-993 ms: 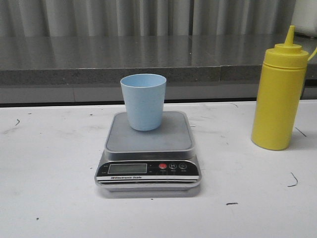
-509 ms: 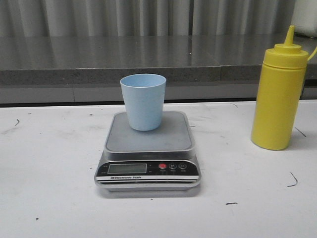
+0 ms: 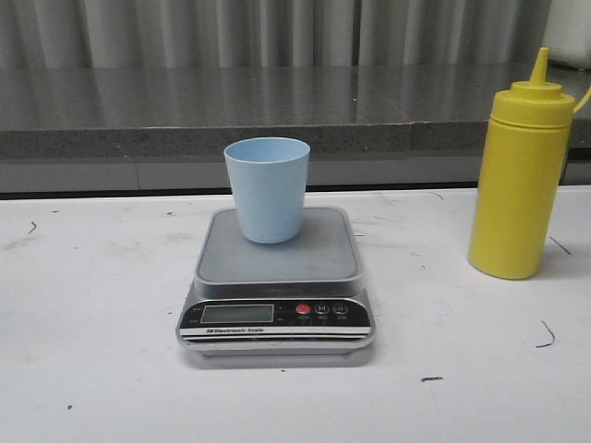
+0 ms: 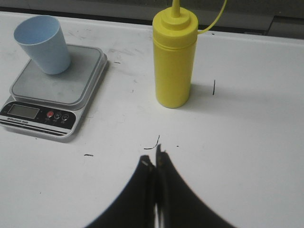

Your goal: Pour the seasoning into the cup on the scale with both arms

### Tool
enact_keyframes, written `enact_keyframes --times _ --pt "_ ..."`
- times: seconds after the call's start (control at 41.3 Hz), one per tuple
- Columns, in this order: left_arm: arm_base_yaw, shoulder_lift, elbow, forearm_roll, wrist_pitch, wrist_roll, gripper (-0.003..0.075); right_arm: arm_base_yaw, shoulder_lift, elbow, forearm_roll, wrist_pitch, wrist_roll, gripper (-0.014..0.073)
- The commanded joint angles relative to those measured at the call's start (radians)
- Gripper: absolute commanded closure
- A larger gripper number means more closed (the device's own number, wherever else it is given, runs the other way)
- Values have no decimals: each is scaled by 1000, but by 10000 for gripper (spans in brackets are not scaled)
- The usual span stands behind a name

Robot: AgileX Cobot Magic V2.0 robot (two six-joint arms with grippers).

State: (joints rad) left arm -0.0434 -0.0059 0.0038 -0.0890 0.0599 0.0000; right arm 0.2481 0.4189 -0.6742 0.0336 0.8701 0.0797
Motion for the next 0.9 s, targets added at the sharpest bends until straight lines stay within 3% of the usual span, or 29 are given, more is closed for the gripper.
enact_keyframes --times 0.0,0.557,0.872 --pt "0 -15 25 -7 -84 -12 740 0 7 -30 -8 -64 -12 662" --pt "56 -17 25 3 -84 -12 740 0 7 -30 -8 -64 -12 662" --pt "30 -17 25 3 -85 -18 740 0 7 -30 -8 -64 -12 662"
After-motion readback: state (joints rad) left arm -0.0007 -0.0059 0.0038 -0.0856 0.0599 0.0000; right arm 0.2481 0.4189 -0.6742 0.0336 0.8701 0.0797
